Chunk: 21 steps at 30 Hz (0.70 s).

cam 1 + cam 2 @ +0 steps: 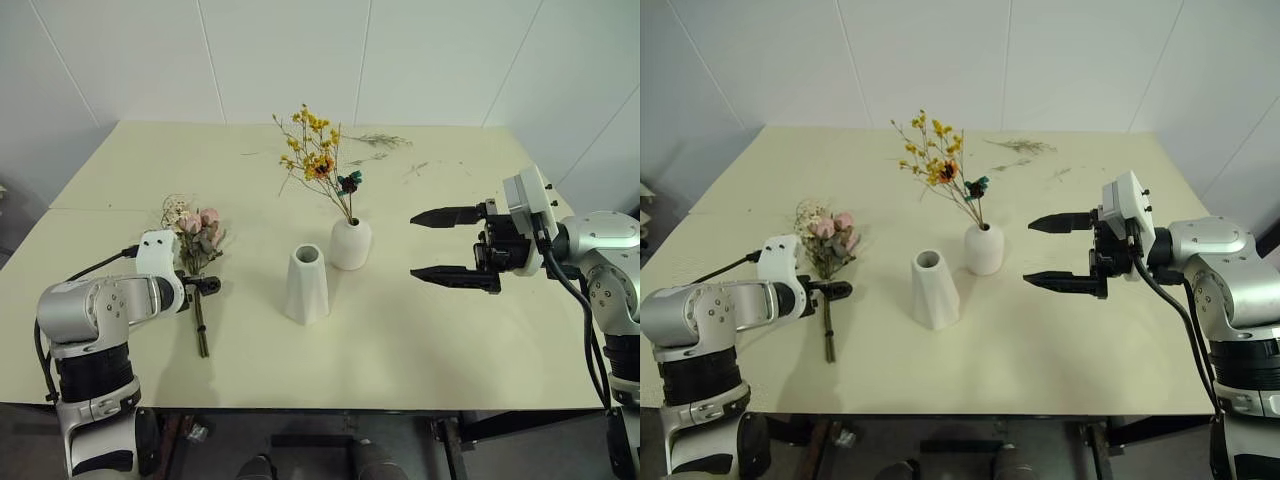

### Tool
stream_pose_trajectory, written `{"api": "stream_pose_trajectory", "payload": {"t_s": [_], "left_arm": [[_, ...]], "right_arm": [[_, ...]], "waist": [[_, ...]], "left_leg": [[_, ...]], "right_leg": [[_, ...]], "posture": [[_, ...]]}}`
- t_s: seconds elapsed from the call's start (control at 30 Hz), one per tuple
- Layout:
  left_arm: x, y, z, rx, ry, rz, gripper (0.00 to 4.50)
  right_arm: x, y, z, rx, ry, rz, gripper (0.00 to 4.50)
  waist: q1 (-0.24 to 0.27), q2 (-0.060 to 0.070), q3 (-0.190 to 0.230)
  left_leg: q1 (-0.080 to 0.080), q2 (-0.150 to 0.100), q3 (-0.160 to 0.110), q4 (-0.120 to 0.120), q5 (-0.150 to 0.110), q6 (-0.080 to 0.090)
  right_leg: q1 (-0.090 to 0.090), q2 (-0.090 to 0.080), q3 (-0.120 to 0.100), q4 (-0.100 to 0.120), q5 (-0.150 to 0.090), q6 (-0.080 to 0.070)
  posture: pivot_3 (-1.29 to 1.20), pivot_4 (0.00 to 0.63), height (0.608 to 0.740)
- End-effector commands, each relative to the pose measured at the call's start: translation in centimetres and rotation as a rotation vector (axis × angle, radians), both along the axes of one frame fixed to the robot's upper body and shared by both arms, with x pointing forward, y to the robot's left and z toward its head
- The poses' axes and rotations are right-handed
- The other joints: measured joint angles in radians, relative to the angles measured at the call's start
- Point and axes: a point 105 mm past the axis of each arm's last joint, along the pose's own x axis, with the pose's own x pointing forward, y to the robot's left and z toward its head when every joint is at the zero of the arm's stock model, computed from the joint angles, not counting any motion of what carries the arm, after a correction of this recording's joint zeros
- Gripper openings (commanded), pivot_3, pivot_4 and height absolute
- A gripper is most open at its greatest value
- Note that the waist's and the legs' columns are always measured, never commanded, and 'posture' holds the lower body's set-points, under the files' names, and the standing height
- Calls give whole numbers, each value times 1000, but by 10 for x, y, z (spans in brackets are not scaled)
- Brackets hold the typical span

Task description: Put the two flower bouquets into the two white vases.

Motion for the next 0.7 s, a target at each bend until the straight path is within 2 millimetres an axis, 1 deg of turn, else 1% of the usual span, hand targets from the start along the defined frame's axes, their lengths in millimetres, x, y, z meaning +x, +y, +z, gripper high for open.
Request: {"api": "stream_pose_trajectory", "payload": {"t_s": [0.03,0.13,0.17,0.2,0.3,0.37,0.4,0.43,0.57,0.7], "left_arm": [[1,1,-11,-1,57,21,4500],[1,0,-16,-3,82,21,4500],[1,-1,-17,-3,85,23,4500],[2,-2,-18,-6,86,23,4500],[2,-6,-21,-23,94,29,4500],[2,-10,-21,-67,79,39,4111],[4,-11,-20,-124,62,62,3944],[6,-13,-18,-181,48,81,3667],[7,-9,-15,-168,44,107,2404],[10,-7,-4,-200,-3,121,1219]], "right_arm": [[-4,1,7,5,-36,3,4473],[-4,0,7,2,-36,1,4473],[-4,0,6,0,-36,0,4473],[-4,-1,6,-3,-36,-2,4473],[-3,-4,6,-9,-36,-9,4473],[-3,-4,6,-10,-35,-10,4500],[-3,-4,5,-11,-33,-11,4500],[-2,-4,5,-11,-33,-12,4500],[-1,-4,5,-11,-33,-14,4500],[0,-4,5,-10,-33,-17,4500]], "waist": [[0,0,0],[-5,0,0],[-6,0,0],[-6,0,0],[-6,0,0],[-6,0,0],[-6,0,0],[-4,0,0],[2,0,0],[1,0,0]], "left_leg": [[1,0,0,1,0,0],[9,0,0,1,0,0],[11,0,0,1,0,0],[12,0,0,1,0,0],[13,0,2,1,0,0],[13,-1,2,1,0,0],[13,-1,3,1,0,0],[13,-1,3,1,0,0],[13,-1,3,1,0,0],[12,-1,3,1,-1,-1]], "right_leg": [[1,0,0,0,0,0],[10,0,0,-4,0,0],[13,0,0,-6,-1,-3],[14,0,1,-7,-3,-6],[15,0,3,-8,-4,-8],[15,0,4,-8,-3,-9],[15,0,4,-8,-3,-9],[15,0,4,-8,-3,-8],[16,0,4,-9,-2,-6],[16,-1,4,-10,-1,-3]], "posture": [[0,150,740],[0,150,740],[0,150,740],[0,150,740],[0,150,740],[0,150,740],[0,150,740],[0,150,740],[0,150,740],[0,150,740]]}}
